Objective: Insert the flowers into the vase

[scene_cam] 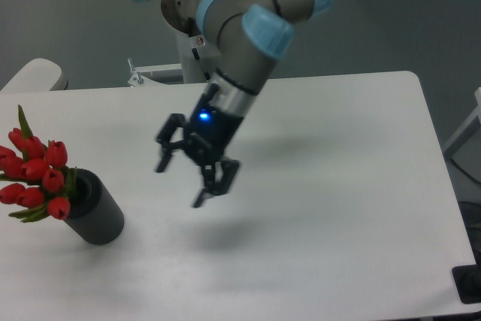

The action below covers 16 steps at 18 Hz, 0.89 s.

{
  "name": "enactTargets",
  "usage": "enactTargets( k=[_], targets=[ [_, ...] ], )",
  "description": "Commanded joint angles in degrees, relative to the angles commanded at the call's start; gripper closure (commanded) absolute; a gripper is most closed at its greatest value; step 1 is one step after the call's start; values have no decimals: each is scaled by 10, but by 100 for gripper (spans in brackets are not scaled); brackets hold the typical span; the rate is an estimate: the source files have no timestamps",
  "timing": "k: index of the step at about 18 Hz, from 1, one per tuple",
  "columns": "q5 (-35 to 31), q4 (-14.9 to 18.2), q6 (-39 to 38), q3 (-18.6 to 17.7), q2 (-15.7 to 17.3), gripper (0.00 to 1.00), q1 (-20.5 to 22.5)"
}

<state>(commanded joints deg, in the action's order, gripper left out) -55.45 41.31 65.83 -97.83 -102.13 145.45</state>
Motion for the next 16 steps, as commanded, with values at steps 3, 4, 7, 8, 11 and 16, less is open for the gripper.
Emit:
enactTargets(
  k=[3,4,7,8,11,16],
  targets=[
    [-28,1,13,25,-13,0,13],
    [-40,1,23,33,-18,0,16],
    [-92,3,49,59,-29,0,17],
    [-111,4,58,66,-33,0,17],
    [-152,20,99,83,-40,0,16],
    [-178,84,154,121,-53,0,16]
  ],
)
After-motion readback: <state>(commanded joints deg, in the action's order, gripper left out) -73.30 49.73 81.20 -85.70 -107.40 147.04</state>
